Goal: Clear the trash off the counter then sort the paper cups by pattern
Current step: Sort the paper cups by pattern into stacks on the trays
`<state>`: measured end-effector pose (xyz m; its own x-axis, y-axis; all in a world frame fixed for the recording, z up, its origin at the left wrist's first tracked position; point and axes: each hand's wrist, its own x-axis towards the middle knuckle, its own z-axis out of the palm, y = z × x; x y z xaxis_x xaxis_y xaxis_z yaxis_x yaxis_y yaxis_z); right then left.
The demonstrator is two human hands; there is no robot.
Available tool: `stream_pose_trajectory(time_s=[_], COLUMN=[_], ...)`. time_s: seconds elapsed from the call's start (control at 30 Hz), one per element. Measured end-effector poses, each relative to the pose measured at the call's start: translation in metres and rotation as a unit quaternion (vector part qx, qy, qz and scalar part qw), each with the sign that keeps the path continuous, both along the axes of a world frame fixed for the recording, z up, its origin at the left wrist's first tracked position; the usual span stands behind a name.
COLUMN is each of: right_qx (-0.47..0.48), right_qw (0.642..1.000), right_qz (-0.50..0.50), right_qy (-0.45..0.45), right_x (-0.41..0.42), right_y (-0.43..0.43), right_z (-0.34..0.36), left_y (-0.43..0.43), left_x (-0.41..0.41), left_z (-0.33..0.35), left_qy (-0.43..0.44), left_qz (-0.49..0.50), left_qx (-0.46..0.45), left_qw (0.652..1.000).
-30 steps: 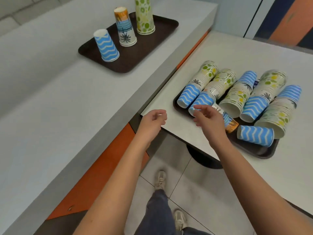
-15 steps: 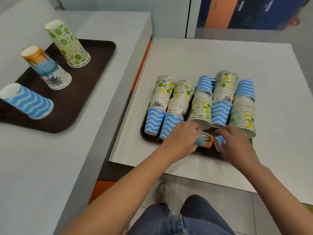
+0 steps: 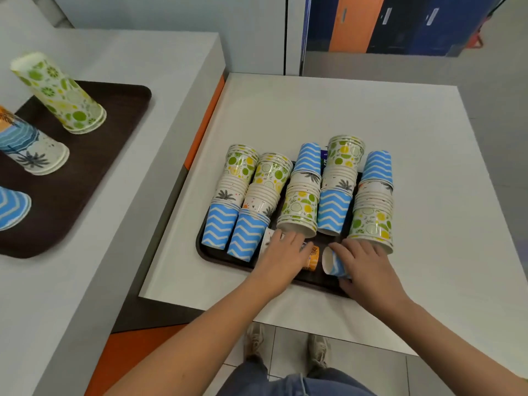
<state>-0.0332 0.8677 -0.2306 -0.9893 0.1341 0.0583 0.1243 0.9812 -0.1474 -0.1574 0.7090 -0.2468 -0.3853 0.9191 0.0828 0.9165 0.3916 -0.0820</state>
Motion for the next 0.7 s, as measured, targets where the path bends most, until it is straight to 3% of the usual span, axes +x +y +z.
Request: stream_pose_trajectory(time_s=[0.07,0.2,0.33,0.43,0.6,0.7], right_qx=[-0.128,-0.335,-0.351,-0.351,-0.336,-0.360], right_qw=[0.990,0.926,0.924,0.927,0.934,0.909], right_qz=[-0.029,-0.141,-0.131,-0.120,-0.095,-0.132], right_qy=[0.054,0.098,0.078,0.047,0.080,0.162], right_x=[0.004,0.012,0.020,0.024,0.034,0.032], right_y=[0.000,-0.005,-0.004,0.001,0.014,0.022], right_z=[0.009,0.010,-0.011,-0.017,0.003,0.019], left_y=[-0.003,-0.014,-0.017,-0.015,-0.012,-0.009], left_x=[0.001,0.007,0.016,0.024,0.027,0.024], left_z=[0.004,0.021,0.029,0.028,0.009,0.006], left_qy=[-0.019,-0.086,-0.244,-0.352,-0.406,-0.426], left_qz=[0.020,0.099,0.199,0.214,0.190,0.199], left_qx=[0.040,0.150,0.281,0.323,0.292,0.281], left_qw=[0.999,0.980,0.907,0.852,0.845,0.836])
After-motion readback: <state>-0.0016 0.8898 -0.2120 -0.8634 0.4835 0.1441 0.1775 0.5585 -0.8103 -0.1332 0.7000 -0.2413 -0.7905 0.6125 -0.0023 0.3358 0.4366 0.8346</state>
